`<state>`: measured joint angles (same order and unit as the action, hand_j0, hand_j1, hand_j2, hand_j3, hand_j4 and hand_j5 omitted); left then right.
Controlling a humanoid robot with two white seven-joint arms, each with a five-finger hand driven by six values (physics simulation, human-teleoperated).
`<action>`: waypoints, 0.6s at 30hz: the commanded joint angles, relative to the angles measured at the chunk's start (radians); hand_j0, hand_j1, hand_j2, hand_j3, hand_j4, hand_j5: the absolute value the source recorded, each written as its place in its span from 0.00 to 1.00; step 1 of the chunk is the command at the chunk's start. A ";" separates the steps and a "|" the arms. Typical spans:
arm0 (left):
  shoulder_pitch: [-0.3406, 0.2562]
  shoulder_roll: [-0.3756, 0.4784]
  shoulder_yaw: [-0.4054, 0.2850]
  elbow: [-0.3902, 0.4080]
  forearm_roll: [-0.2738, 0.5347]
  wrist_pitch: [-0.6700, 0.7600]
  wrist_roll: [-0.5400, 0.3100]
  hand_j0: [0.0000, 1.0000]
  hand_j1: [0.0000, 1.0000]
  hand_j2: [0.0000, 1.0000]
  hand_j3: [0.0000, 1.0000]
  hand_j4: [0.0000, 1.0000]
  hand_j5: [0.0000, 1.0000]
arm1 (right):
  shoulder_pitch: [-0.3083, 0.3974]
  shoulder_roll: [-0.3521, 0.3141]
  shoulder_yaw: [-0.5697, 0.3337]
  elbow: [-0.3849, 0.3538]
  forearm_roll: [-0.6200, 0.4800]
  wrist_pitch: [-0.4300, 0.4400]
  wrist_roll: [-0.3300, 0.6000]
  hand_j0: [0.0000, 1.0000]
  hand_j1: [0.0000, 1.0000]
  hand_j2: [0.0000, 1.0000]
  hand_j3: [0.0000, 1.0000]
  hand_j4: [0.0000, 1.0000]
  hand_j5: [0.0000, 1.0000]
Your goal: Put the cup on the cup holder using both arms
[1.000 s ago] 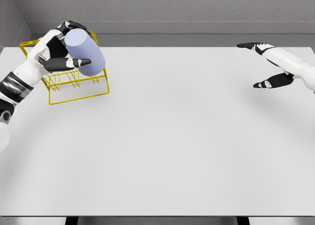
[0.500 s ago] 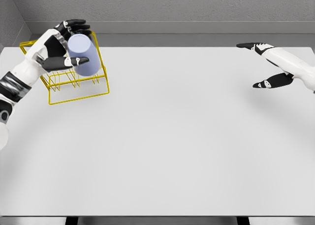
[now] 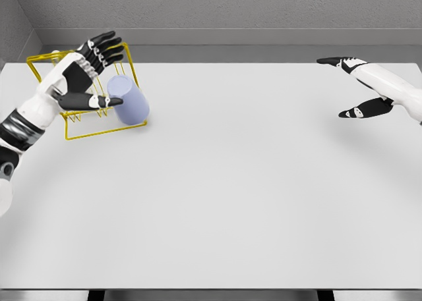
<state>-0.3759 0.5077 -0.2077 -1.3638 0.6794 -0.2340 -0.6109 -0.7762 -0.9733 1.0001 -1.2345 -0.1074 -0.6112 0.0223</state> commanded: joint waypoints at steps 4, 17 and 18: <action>0.041 0.032 0.039 -0.120 0.016 -0.010 0.000 1.00 1.00 1.00 1.00 1.00 1.00 | 0.000 -0.002 -0.001 0.000 -0.006 0.000 0.001 1.00 1.00 1.00 1.00 1.00 1.00; 0.207 0.210 0.031 -0.253 0.005 -0.084 0.000 1.00 1.00 1.00 1.00 1.00 1.00 | 0.000 -0.001 -0.001 0.000 -0.006 0.000 -0.001 1.00 1.00 1.00 1.00 1.00 1.00; 0.212 0.210 0.030 -0.255 0.003 -0.084 0.000 1.00 1.00 1.00 1.00 1.00 1.00 | 0.000 -0.001 -0.001 0.000 -0.006 0.000 -0.001 1.00 1.00 1.00 1.00 1.00 1.00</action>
